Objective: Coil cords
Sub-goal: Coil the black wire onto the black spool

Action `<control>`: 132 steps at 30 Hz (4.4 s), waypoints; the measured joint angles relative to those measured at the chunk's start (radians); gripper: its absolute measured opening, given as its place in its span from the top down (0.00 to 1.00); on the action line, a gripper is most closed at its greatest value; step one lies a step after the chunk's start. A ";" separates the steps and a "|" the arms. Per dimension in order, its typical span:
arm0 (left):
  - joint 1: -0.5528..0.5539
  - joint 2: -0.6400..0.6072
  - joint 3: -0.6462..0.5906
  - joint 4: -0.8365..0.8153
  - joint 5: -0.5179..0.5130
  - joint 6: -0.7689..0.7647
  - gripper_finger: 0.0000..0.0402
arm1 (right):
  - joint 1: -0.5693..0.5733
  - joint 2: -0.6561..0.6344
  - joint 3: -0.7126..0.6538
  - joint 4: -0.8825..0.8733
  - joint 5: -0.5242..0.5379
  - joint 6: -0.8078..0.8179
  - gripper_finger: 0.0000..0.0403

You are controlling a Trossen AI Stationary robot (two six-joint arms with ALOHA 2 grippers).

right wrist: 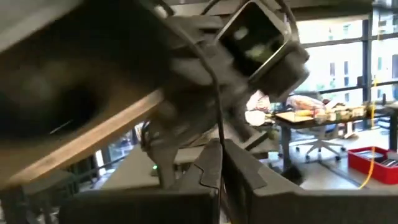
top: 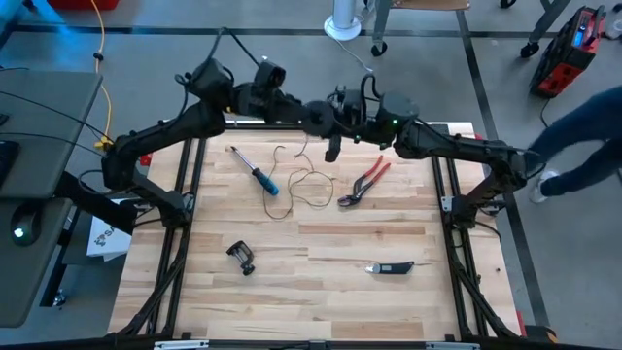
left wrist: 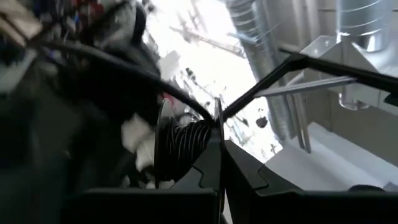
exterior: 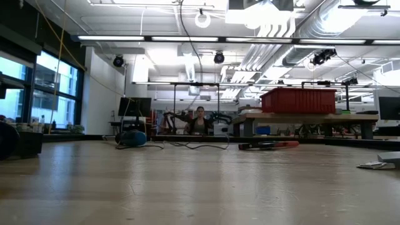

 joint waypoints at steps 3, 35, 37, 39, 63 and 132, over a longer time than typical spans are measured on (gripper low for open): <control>0.043 -0.008 0.000 0.029 -0.004 0.032 1.00 | 0.012 0.000 0.000 0.000 -0.003 0.011 1.00; 0.134 -0.148 0.001 -0.098 -0.164 0.362 1.00 | 0.008 0.002 -0.001 0.085 -0.003 0.107 1.00; 0.149 -0.157 0.001 -0.111 -0.137 0.362 1.00 | 0.008 0.002 -0.001 0.087 -0.013 0.134 1.00; 0.164 -0.172 0.001 -0.149 -0.128 0.382 1.00 | 0.008 0.002 -0.001 0.092 -0.021 0.157 1.00; 0.126 -0.251 0.001 -0.183 -0.221 0.431 1.00 | 0.053 0.049 0.000 -0.254 0.094 -0.099 0.57; 0.146 -0.454 0.000 -0.901 -0.296 0.486 1.00 | 0.095 -0.207 0.001 -0.495 0.351 -0.196 1.00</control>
